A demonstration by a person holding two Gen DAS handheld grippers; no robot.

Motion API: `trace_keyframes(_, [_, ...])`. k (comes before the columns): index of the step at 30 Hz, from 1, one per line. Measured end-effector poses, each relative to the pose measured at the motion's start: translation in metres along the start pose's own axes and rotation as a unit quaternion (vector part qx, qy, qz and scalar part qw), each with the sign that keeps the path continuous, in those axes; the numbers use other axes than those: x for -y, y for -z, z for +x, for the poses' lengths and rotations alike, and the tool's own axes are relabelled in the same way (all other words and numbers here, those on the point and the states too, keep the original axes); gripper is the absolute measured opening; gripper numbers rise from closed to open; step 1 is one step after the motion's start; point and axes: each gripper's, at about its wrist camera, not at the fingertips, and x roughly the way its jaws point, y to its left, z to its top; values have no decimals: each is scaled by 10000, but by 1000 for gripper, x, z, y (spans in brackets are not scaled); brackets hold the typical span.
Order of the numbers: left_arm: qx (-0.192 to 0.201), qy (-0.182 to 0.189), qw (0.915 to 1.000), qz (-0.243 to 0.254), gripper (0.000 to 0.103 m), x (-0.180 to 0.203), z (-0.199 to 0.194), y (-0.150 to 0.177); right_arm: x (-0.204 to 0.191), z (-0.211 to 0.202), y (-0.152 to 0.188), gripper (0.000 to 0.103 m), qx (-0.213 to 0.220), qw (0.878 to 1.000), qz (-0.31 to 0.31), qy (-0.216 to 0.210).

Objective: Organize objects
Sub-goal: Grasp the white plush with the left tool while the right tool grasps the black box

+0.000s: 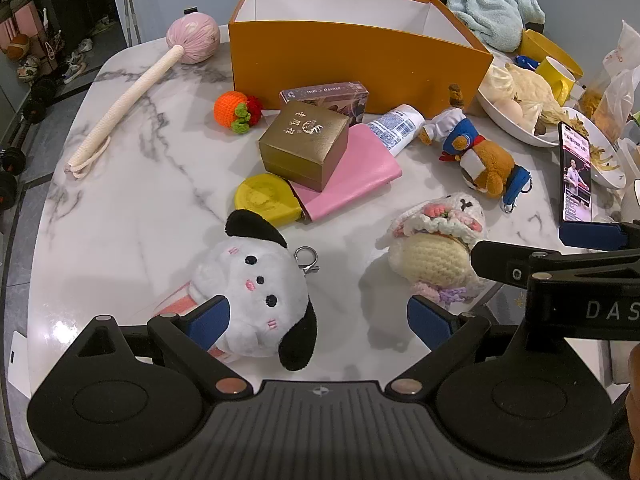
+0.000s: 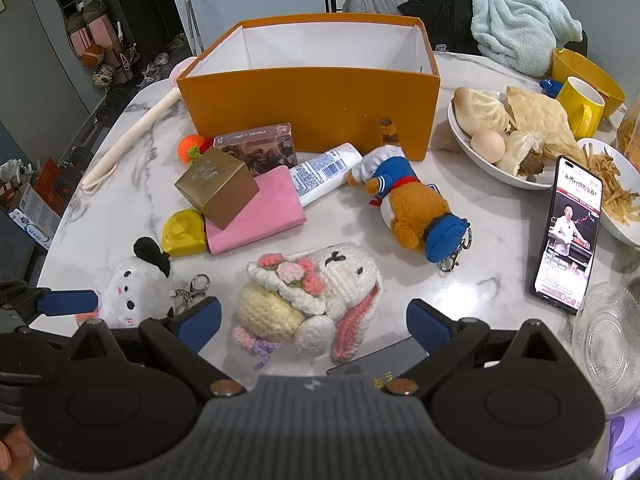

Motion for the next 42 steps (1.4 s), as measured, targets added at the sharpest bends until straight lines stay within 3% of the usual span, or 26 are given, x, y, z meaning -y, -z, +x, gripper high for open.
trace_keyframes(26, [-43, 40, 10000, 1, 103, 0, 2, 1, -2, 0, 2, 99, -3, 10000, 2, -10])
trace_keyframes(33, [-76, 11, 10000, -57, 103, -16, 4, -5, 5, -2, -2, 99, 5, 10000, 52, -33])
trace_keyframes(37, [-99, -114, 9996, -228, 103, -30, 10, -8, 13, -5, -5, 100, 91, 9999, 65, -88])
trace_keyframes(42, [-286, -201, 9993, -117, 103, -37, 23, -13, 25, -16, -7, 102, 562, 9979, -211, -230])
